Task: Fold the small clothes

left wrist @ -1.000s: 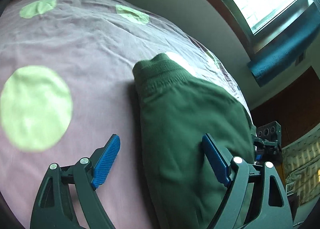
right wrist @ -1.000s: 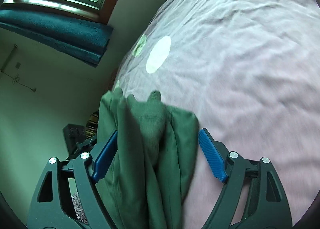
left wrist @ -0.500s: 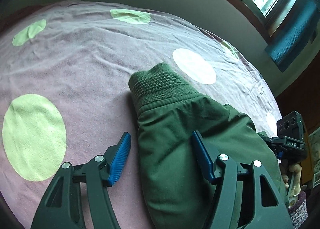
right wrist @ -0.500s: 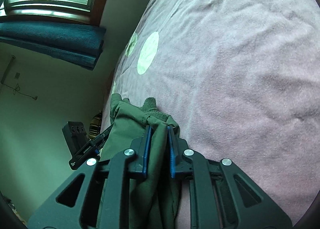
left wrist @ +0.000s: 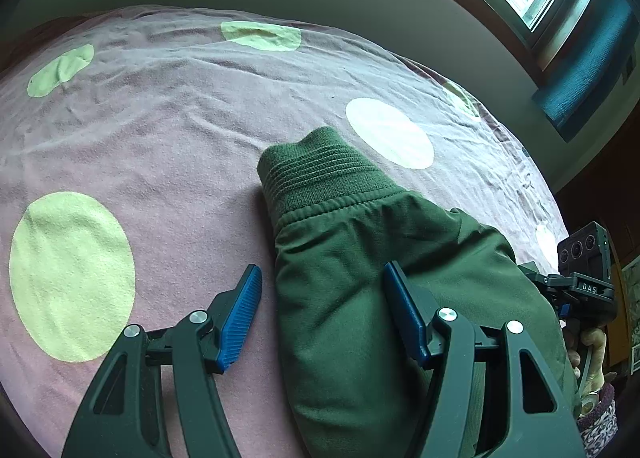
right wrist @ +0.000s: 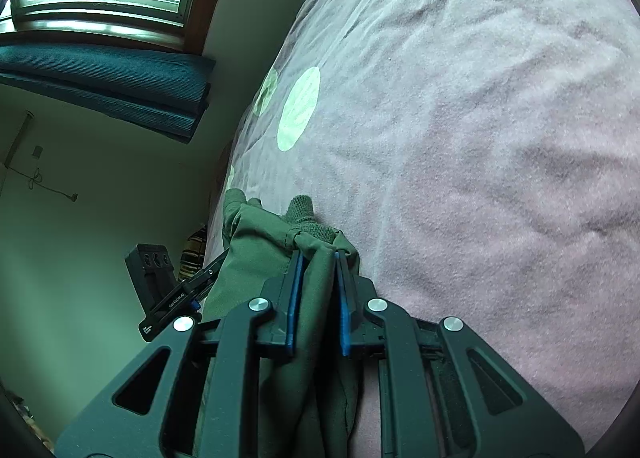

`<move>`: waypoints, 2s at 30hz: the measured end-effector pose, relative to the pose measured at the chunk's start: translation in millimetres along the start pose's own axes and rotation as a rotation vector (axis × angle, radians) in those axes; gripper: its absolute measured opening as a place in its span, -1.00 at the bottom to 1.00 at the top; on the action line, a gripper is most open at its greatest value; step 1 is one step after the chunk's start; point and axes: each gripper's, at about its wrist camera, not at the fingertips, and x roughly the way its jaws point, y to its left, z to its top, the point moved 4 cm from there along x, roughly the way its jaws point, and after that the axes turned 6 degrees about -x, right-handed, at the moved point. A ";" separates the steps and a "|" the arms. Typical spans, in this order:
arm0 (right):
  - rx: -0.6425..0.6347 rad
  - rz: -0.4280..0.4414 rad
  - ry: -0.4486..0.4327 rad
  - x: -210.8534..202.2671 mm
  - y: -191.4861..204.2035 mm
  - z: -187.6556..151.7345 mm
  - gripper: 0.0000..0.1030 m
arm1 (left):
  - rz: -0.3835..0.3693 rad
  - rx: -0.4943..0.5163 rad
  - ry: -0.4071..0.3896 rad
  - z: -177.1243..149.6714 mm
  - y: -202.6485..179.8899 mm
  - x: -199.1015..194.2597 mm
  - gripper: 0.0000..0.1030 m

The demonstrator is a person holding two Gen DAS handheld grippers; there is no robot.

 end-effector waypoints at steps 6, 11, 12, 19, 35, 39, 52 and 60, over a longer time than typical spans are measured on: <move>0.002 0.005 -0.006 -4.1 0.5 0.8 -0.70 | 0.023 0.014 0.006 2.1 -3.4 -1.8 0.23; -0.014 -0.048 -0.038 -29.8 9.5 -7.3 -0.16 | -0.025 -0.001 0.034 0.5 -4.8 -19.5 0.48; -0.027 -0.060 -0.044 -37.8 13.4 -11.2 0.12 | -0.059 -0.028 0.050 -3.7 -2.0 -27.6 0.50; -0.065 -0.068 -0.054 -91.9 30.8 -68.6 0.56 | -0.186 -0.128 0.111 -66.9 5.7 -80.2 0.63; -0.170 -0.168 0.064 -63.2 51.1 -142.7 0.35 | -0.298 -0.185 0.187 -150.6 -3.0 -83.9 0.18; -0.133 -0.137 0.058 -58.5 54.3 -146.1 -0.29 | -0.240 -0.123 0.172 -146.9 -12.9 -90.6 -0.01; -0.099 -0.024 0.047 -58.6 52.0 -174.5 -0.49 | -0.234 -0.093 0.177 -151.2 -2.9 -101.4 -0.17; -0.083 0.020 0.041 -70.2 46.2 -177.0 -0.23 | -0.299 -0.057 0.149 -149.7 2.3 -105.2 0.06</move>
